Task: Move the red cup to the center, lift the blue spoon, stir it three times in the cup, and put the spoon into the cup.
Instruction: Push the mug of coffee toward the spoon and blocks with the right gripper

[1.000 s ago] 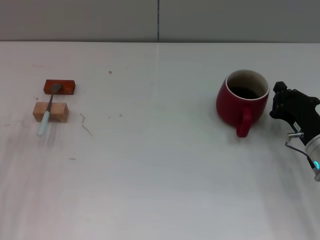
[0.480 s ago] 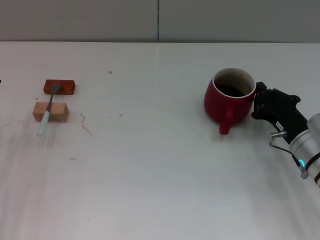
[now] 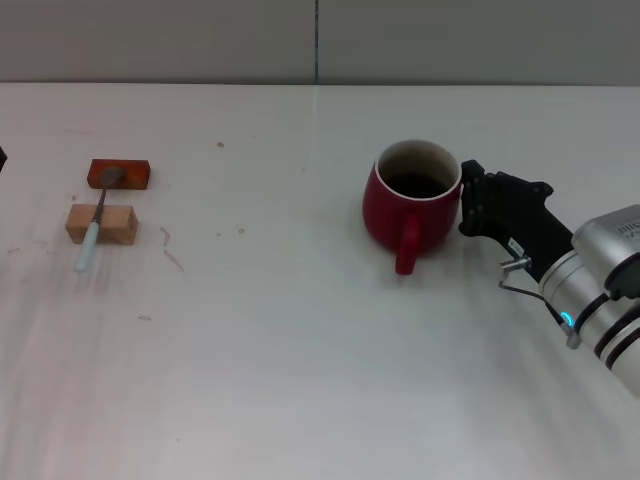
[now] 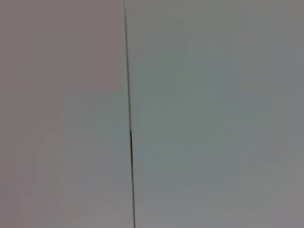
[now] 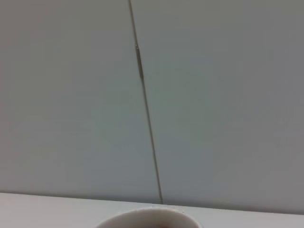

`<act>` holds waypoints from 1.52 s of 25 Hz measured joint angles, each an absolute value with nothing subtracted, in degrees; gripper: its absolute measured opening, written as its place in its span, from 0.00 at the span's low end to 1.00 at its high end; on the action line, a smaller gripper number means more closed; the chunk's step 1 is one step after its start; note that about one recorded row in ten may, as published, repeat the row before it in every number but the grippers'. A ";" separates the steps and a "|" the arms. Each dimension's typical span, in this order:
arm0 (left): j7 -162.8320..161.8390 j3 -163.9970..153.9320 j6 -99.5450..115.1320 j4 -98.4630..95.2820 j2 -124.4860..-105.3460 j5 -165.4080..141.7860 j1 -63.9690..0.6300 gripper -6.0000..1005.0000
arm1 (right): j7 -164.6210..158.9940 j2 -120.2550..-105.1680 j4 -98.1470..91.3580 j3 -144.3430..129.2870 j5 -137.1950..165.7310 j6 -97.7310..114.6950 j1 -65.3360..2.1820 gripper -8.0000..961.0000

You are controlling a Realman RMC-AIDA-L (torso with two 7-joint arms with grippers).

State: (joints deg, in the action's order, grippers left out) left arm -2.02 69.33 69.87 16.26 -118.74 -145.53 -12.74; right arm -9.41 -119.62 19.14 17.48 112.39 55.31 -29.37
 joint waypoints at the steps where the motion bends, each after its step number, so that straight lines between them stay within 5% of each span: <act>1: -2.02 69.33 69.87 16.26 -118.74 -145.53 -12.74 0.86 | -9.41 -119.62 19.14 17.48 112.39 55.31 -29.37 0.01; 38: -2.02 67.91 70.04 16.26 -118.74 -145.33 -12.90 0.86 | -9.93 -119.61 24.04 17.39 116.14 50.68 -34.69 0.01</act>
State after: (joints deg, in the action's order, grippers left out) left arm -2.02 67.91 70.04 16.26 -118.74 -145.33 -12.90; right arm -9.93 -119.61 24.04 17.39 116.14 50.68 -34.69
